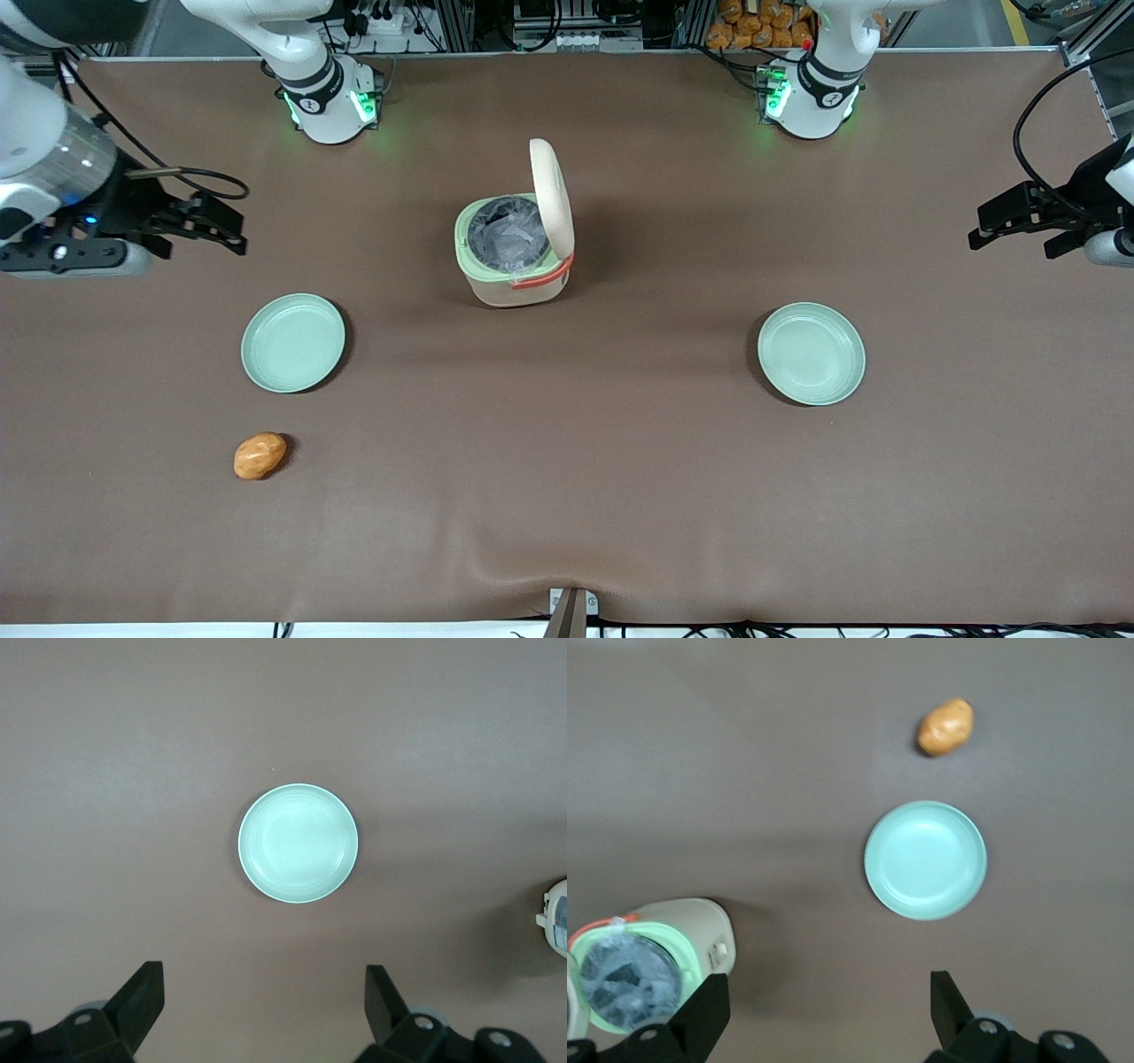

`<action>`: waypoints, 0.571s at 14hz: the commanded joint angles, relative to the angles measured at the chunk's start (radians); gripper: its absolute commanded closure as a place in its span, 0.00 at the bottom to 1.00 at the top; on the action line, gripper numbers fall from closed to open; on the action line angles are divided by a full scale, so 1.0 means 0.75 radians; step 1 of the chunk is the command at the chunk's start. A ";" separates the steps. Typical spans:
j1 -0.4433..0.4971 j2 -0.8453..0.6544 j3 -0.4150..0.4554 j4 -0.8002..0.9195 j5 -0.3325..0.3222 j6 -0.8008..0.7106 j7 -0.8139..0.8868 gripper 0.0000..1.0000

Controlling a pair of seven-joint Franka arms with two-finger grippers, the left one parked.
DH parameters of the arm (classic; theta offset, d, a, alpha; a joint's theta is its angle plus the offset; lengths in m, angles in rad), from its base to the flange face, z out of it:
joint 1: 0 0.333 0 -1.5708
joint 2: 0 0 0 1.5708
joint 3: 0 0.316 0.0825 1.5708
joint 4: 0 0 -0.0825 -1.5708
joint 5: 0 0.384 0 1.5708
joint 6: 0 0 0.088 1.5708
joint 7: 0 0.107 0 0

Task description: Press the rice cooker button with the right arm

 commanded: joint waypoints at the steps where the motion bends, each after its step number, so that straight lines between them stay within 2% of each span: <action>1: -0.017 -0.029 -0.054 -0.005 -0.019 -0.077 -0.016 0.00; 6: -0.015 -0.042 -0.091 -0.003 -0.029 -0.100 -0.061 0.00; 8: -0.012 -0.044 -0.093 -0.001 -0.088 -0.126 -0.055 0.00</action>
